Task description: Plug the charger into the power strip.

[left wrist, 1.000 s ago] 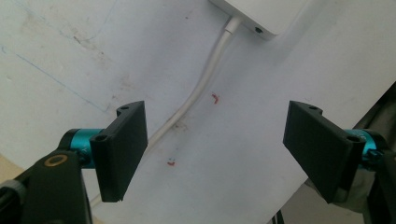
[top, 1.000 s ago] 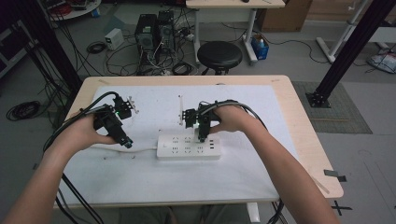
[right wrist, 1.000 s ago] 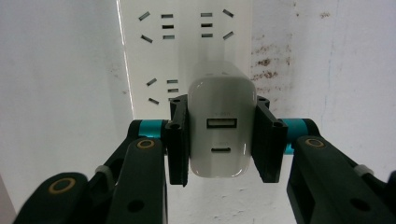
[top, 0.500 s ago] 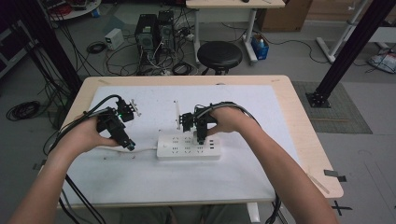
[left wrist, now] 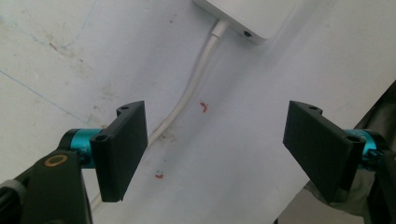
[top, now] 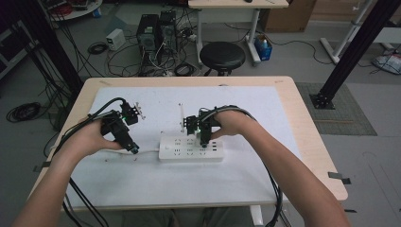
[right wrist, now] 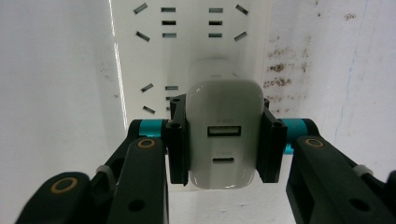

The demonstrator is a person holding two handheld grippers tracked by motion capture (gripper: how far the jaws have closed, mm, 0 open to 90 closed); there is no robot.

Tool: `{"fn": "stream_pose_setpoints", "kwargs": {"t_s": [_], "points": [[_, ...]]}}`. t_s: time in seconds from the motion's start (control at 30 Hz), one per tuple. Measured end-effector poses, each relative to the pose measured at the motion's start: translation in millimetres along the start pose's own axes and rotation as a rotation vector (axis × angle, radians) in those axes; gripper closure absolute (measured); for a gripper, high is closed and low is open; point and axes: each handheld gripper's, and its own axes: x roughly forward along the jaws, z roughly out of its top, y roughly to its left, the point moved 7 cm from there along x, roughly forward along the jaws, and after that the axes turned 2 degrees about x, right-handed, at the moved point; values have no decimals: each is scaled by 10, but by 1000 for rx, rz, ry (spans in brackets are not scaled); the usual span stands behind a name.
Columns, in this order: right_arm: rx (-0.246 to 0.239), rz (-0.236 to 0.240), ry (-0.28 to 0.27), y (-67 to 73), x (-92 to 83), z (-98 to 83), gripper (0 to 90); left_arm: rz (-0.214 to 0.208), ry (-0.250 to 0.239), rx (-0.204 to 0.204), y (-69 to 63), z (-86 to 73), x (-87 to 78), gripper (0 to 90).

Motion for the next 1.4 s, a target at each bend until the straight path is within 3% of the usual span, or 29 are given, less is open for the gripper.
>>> {"fn": "stream_pose_setpoints", "kwargs": {"t_s": [0.1, 0.3, 0.4, 0.6, 0.63, 0.67, 0.73, 0.77, 0.83, 0.87, 0.9, 0.97, 1.07, 1.13, 1.17, 1.2, 1.27, 1.33, 1.37, 1.4], "points": [[-18, -13, 32, 10, 3, 28, 629, -4, 0, 4, -3, 40, 19, 220], [-19, -21, 29, 12, 24, 41, 629, -7, -4, 20, -25, 104, 37, 220], [-1, 11, 23, -14, 33, 36, 628, -9, -12, 22, -41, 124, 41, 220], [2, 30, 13, -32, 49, 41, 618, -13, -30, 3, -13, 93, 65, 220], [10, 47, 9, -39, 42, 28, 604, -18, -30, -3, -8, 81, 69, 219], [33, 57, -8, -57, 16, 14, 498, -17, -32, -9, -3, 70, 78, 219], [125, 105, -111, -115, -131, -23, 383, -14, -28, -9, 13, 43, 91, 219], [161, 105, -154, -137, -230, -75, 332, -17, -26, -12, 13, 31, 96, 216], [277, 117, -187, -182, -404, -240, 219, -4, -21, -14, 38, 13, 77, 201], [325, 101, -199, -209, -485, -349, 218, 0, -32, -25, 47, 15, 62, 201], [363, 54, -216, -247, -558, -472, 218, 5, -43, -36, 60, 18, 45, 201], [487, -24, -198, -310, -670, -758, 217, 13, -49, -49, 89, 16, 14, 198], [727, -143, -126, -369, -764, -1191, 204, 40, -33, -67, 150, 5, -33, 165], [870, -152, -122, -340, -796, -1414, 203, 48, -29, -68, 174, 6, -67, 165], [870, -152, -122, -340, -796, -1414, 203, 48, -29, -68, 174, 6, -67, 165], [985, -124, -128, -269, -783, -1643, 135, 70, -24, -82, 198, 26, -115, 165], [1027, -108, -116, -225, -765, -1780, 125, 79, -17, -82, 202, 31, -133, 165], [1027, -108, -116, -225, -765, -1780, 125, 90, -16, -83, 204, 41, -146, 165], [1071, -114, -117, -196, -785, -1955, 125, 112, -10, -82, 225, 59, -206, 165], [1079, -121, -115, -189, -800, -1997, 125, 116, -19, -90, 232, 69, -222, 165]]}}
